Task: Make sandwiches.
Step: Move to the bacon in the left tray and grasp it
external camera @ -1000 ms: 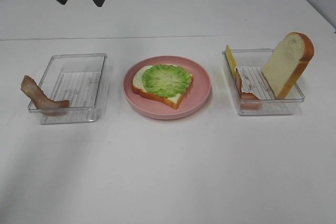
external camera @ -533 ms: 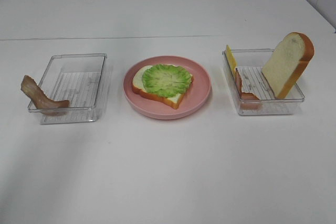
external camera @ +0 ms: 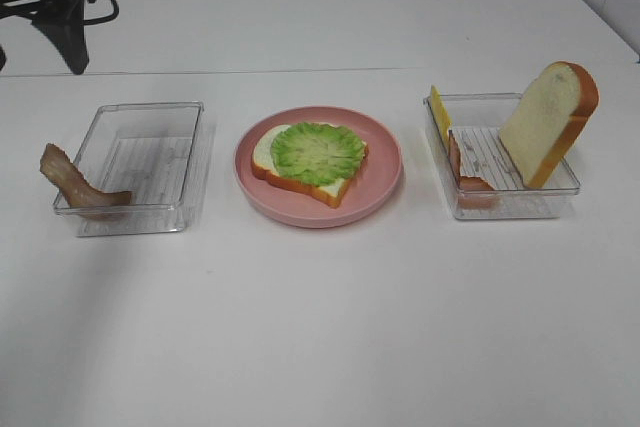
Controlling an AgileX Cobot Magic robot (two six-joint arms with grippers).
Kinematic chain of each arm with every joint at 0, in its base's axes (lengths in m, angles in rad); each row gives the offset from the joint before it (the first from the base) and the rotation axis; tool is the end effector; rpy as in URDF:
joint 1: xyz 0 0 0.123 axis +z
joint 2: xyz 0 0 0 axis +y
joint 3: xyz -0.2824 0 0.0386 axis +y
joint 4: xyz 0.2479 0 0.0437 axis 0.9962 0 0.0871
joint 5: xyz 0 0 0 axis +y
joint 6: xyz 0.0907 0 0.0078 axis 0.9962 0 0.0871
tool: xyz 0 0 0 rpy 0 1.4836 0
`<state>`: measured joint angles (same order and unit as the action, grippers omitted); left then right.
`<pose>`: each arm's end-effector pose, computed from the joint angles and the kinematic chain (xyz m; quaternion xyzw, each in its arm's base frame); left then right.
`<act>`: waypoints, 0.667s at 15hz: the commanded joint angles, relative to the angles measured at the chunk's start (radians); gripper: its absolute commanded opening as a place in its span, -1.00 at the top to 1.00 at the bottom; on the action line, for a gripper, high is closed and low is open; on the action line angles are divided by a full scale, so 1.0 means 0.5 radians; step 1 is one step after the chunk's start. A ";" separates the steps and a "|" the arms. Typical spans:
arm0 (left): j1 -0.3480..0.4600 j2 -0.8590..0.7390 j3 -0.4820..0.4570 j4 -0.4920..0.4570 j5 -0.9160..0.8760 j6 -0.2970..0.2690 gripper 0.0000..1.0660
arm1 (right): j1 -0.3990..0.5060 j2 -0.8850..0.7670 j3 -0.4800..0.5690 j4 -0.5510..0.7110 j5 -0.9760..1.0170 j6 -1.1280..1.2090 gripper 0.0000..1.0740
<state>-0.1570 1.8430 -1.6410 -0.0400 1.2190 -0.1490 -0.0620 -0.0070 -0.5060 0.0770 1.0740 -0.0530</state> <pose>0.3807 -0.0637 0.2892 -0.0007 0.9928 -0.0372 0.1138 -0.0069 0.0066 0.2779 0.0018 0.8527 0.0084 0.5224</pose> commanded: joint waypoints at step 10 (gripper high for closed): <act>0.084 0.098 0.248 0.000 -0.150 -0.018 -0.39 | -0.014 -0.012 0.002 0.006 -0.026 -0.018 -0.41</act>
<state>-0.1160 1.8860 -1.5250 -0.0380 1.1480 -0.1510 -0.0620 -0.0070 -0.5060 0.0770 1.0740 -0.0530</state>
